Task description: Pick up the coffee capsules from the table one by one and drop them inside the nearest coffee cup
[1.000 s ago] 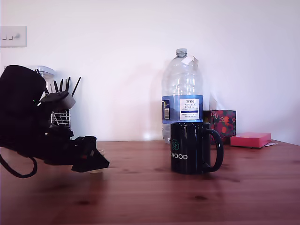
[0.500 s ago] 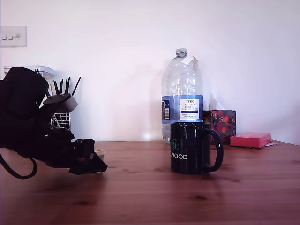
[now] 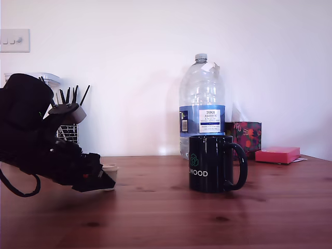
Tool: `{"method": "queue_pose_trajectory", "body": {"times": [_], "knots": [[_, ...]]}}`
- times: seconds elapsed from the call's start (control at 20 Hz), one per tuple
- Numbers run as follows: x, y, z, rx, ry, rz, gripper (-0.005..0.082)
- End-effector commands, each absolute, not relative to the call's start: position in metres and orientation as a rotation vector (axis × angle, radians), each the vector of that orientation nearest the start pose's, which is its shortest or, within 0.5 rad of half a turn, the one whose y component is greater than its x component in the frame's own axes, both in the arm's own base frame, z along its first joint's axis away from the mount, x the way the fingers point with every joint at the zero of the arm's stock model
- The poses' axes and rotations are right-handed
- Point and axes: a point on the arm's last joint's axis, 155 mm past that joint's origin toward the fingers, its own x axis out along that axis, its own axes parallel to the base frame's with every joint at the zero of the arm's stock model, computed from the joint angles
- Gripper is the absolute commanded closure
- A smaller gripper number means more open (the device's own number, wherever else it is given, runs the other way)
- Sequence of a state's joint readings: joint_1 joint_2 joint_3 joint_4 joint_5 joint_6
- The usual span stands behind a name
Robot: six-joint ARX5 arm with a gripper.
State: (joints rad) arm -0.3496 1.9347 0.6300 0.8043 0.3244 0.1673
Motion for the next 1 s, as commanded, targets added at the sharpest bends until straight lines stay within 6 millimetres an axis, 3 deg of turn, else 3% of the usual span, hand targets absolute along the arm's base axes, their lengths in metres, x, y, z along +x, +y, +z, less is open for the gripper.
{"method": "queue_pose_trajectory", "body": {"times": [0.0,0.2,0.55,0.95], "knots": [[0.398,-0.213,0.014,0.154,0.45,-0.726,0.0718],[0.385,-0.231,0.048,0.144,0.411,-0.798,0.0717],[0.347,-0.266,0.133,0.151,0.275,-0.93,0.0717],[0.324,-0.299,0.17,0.165,0.262,-1.022,0.0717]]}}
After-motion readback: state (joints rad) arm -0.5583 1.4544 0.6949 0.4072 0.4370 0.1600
